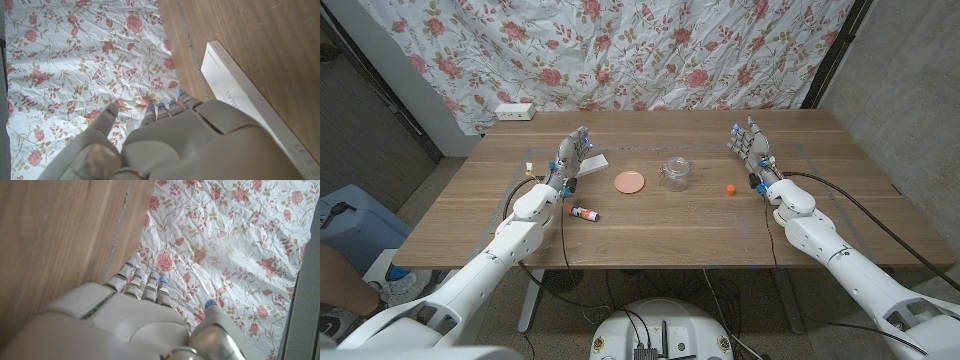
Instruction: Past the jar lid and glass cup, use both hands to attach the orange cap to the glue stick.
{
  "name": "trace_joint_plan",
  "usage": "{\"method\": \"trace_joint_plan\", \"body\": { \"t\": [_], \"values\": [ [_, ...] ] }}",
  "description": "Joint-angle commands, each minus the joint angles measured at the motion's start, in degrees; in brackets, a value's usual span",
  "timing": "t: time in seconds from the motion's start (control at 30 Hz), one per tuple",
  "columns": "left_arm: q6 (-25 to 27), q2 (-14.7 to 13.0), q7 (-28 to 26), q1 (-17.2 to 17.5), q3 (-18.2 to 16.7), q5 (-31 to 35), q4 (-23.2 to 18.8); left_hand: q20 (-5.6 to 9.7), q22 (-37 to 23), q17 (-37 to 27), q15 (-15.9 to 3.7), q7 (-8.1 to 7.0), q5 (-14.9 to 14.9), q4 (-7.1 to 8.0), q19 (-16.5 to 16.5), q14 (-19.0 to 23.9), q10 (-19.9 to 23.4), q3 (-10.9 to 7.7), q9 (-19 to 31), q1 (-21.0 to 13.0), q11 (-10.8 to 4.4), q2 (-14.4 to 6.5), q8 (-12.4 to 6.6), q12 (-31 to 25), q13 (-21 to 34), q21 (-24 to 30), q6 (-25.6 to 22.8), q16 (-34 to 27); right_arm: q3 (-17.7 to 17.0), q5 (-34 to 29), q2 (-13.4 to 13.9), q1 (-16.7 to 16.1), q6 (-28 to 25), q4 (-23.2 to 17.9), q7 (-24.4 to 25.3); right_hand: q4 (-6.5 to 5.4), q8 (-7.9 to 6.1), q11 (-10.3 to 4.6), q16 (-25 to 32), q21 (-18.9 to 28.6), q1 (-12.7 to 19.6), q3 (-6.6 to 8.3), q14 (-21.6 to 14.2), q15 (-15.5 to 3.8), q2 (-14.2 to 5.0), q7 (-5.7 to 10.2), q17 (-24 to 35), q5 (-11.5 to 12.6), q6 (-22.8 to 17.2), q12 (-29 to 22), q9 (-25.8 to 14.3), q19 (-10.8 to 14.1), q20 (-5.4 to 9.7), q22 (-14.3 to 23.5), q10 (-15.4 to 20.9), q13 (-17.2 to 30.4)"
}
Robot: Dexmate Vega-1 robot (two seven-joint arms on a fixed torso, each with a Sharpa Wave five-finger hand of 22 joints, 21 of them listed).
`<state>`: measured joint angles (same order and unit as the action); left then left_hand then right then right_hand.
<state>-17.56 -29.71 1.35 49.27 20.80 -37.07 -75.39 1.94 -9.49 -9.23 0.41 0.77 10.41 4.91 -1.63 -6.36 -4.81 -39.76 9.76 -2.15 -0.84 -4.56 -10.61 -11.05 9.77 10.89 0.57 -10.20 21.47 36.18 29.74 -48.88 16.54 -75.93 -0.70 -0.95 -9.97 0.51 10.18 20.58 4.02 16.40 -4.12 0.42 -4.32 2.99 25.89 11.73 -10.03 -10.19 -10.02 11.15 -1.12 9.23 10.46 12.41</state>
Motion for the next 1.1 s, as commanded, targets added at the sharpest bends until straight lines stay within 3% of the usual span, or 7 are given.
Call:
{"method": "trace_joint_plan", "body": {
  "t": [0.03, 0.63, 0.73, 1.07, 1.1],
  "values": [
    [1.0, -3.06, -1.11, 1.75, -0.59, 1.53, -3.76, 0.77, -0.07, -0.22, -0.47, -0.2, 0.06, -1.26, 0.2, 0.34, 0.8, -0.32, 0.14, -0.83, -0.19, -2.69, -0.41, -0.57, 0.06, 0.13, -0.77, -0.25, 0.84, -2.02, -0.21, -0.65, 0.65, -1.17, 1.65, 0.08, -0.45, -0.15, 0.36, 0.1, 0.09, 0.45, -0.25, -0.13, -0.38, -0.04, -0.11, 0.42, -0.53, -0.4, -0.27, 0.53, 0.18, 0.29, 0.47, 0.15],
    [3.82, -9.81, 0.0, 3.17, -1.48, 4.06, -9.51, 1.76, -0.05, -0.24, -1.76, -1.15, -0.41, -6.93, 0.63, 2.76, 4.86, -0.07, 0.1, -2.75, -1.83, -0.98, -0.83, -0.88, 0.07, -0.14, -5.12, -0.29, 1.15, -5.99, -0.23, -1.84, 1.55, -3.63, 6.52, 0.41, -0.56, -0.23, 0.4, -0.98, 0.24, 0.74, 0.2, -0.68, -0.44, 0.06, -1.1, 0.55, -0.45, -0.58, -0.23, -0.06, 0.73, 0.28, 0.61, -0.4],
    [4.95, -11.51, 0.01, 3.2, -1.3, 5.4, -11.02, 1.97, -0.07, -0.24, -2.46, -1.34, -0.48, -8.82, 1.85, 4.76, 6.39, -0.03, 0.12, -3.41, -2.22, -0.81, -0.83, -0.95, 0.1, 0.15, -6.56, -0.56, 0.97, -6.05, 0.0, -2.59, 1.58, -4.52, 6.97, 0.48, -0.58, -0.3, 0.41, -1.16, 0.3, 0.81, 0.24, -0.79, -0.47, 0.09, -1.29, 0.57, -0.45, -0.59, -0.22, -0.1, 0.82, 0.28, 0.61, -0.49],
    [4.72, -13.57, -1.6, 4.45, -1.5, 8.56, -13.75, 2.13, -0.09, -0.24, -3.18, -2.39, -0.52, -10.98, 2.58, 5.52, 8.15, -0.06, 0.14, -4.28, -3.25, -0.95, -0.97, -0.96, 0.11, 0.1, -8.87, -0.27, -0.12, -6.14, 0.98, -4.82, 1.67, -7.68, 8.52, 0.72, -0.74, -0.23, 0.48, -1.71, 0.47, 1.03, 0.28, -1.12, -0.56, 0.02, -1.86, 0.61, -0.78, -0.62, -0.2, -0.26, 1.16, 0.27, 0.61, -0.75],
    [5.05, -13.89, -2.21, 4.61, -1.48, 9.26, -14.33, 2.0, -0.14, -0.28, -2.96, -1.97, -0.38, -11.01, 2.62, 5.66, 8.36, -0.35, 0.17, -4.53, -2.82, -2.23, -0.88, -0.83, 0.11, 0.08, -9.22, -0.23, -0.16, -6.12, 1.04, -4.92, 1.64, -7.86, 8.51, 0.75, -0.74, -0.39, 0.44, -1.81, 0.48, 1.06, 0.41, -1.2, -0.56, 0.01, -1.94, 0.62, -0.77, -0.57, -0.2, -0.34, 1.21, 0.27, 0.49, -0.79]
  ]
}}
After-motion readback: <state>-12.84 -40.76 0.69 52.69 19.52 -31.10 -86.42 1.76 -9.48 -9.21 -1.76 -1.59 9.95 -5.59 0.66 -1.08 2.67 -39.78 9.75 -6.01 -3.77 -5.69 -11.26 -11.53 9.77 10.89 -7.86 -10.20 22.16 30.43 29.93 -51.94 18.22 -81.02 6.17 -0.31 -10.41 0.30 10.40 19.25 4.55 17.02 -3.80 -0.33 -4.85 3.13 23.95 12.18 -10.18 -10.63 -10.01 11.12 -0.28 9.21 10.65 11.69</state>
